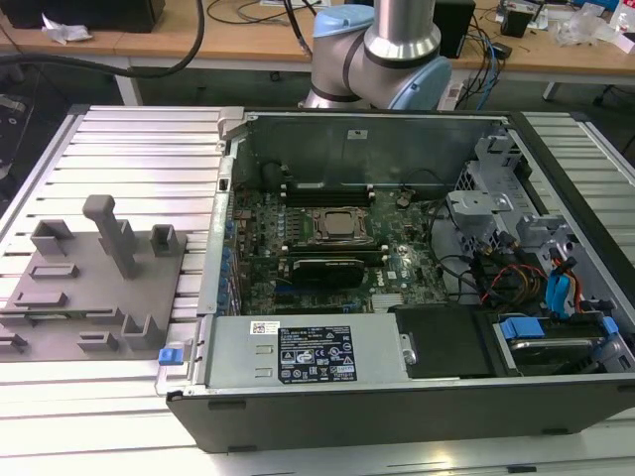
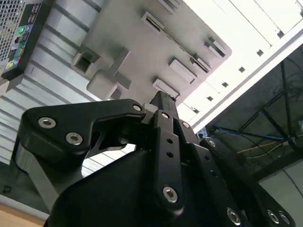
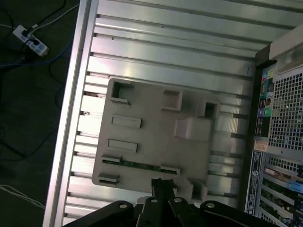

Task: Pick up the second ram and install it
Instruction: 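Pick up the second ram and move it above second insertion slot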

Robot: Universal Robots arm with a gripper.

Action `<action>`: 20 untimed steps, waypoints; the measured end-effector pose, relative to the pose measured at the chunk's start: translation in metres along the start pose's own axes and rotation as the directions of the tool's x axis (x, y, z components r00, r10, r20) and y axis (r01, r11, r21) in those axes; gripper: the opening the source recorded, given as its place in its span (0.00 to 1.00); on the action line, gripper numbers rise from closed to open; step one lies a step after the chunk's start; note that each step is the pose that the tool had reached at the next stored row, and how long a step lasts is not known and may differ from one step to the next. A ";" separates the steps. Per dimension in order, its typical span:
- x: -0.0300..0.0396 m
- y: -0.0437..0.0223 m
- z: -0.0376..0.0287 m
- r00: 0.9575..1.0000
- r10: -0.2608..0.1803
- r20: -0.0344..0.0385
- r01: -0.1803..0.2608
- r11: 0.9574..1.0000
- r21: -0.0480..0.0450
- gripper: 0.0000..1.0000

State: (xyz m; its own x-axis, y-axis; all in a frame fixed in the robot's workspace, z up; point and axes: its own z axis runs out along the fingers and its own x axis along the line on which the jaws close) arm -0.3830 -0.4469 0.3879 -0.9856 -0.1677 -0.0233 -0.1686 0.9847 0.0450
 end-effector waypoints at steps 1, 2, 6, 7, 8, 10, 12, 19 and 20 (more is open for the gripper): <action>0.0000 0.0000 0.0000 1.000 -0.028 -0.001 0.028 1.000 -0.001 0.11; 0.0000 0.0000 0.0000 0.998 -0.061 -0.003 0.061 0.998 -0.002 0.11; 0.0000 0.0000 0.0000 0.990 -0.144 -0.006 0.144 0.990 -0.004 0.11; 0.0000 0.0000 0.0000 0.988 -0.157 -0.007 0.157 0.988 -0.004 0.11; 0.0000 0.0000 0.0000 0.986 -0.169 -0.007 0.169 0.986 -0.005 0.11; 0.0000 0.0000 0.0000 0.979 -0.204 -0.009 0.204 0.979 -0.006 0.11; 0.0000 0.0000 0.0000 0.971 -0.240 -0.010 0.240 0.971 -0.007 0.11; 0.0000 0.0000 0.0000 0.917 -0.399 -0.016 0.399 0.917 -0.013 0.11; 0.0000 0.0000 0.0000 0.906 -0.422 -0.017 0.422 0.907 -0.014 0.11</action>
State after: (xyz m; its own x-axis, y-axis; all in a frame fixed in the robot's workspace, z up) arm -0.3830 -0.4469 0.3878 -0.8225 -0.5683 -0.0233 -0.5687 0.8213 0.0450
